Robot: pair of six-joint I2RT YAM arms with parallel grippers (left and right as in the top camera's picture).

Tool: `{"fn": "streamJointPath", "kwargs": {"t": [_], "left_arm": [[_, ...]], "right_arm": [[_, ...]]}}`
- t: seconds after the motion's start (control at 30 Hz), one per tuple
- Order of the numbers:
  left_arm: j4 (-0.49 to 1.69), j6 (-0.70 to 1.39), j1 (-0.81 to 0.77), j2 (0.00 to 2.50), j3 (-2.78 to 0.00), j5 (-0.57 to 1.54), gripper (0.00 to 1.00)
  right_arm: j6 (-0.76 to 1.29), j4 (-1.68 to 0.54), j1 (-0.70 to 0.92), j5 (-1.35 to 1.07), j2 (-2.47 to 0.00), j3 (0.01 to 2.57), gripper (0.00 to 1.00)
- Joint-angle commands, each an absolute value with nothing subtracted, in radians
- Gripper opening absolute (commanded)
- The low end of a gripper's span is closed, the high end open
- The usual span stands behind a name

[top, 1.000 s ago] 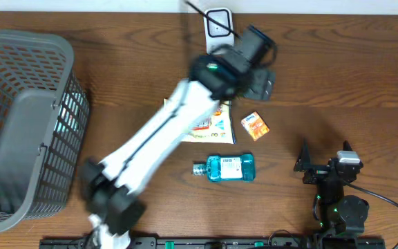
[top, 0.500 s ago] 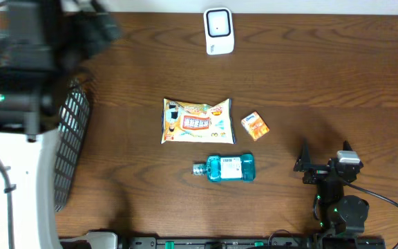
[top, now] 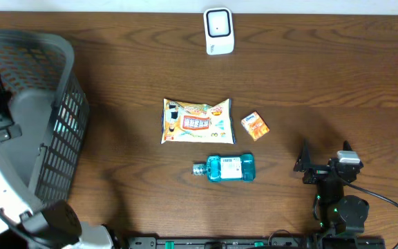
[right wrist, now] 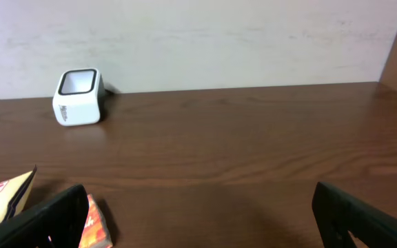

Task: Scan the item barcode
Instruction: 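Move the left gripper back into the grey basket, then grasp the green wipes packet in the basket with the left gripper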

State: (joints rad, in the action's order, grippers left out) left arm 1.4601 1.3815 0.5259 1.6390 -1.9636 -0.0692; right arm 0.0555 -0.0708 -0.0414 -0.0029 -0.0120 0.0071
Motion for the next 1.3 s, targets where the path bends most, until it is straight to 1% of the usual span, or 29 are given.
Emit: {"fn": "streamJointPath", "kwargs": {"t": [0.0, 0.17, 0.33, 0.93, 1.27], "left_arm": [[1.465, 1.668, 0.533, 1.7, -1.956, -0.038, 0.98], [1.465, 1.865, 0.533, 1.784, -1.956, -0.032, 0.98], [1.464, 2.0, 0.533, 1.878, -1.956, 0.049, 0.98], [1.384, 2.003, 0.521, 2.243, -1.954, 0.161, 0.98], [1.38, 2.003, 0.475, 2.297, -1.954, 0.171, 0.98]], "right_arm": [[0.043, -0.075, -0.04, 0.006, -0.007, 0.006, 0.99], [0.043, -0.075, -0.04, 0.006, -0.007, 0.006, 0.99], [0.043, -0.075, -0.04, 0.006, -0.007, 0.006, 0.99], [0.043, -0.075, -0.04, 0.006, -0.007, 0.006, 0.99], [0.043, -0.075, -0.04, 0.006, -0.007, 0.006, 0.99]]}}
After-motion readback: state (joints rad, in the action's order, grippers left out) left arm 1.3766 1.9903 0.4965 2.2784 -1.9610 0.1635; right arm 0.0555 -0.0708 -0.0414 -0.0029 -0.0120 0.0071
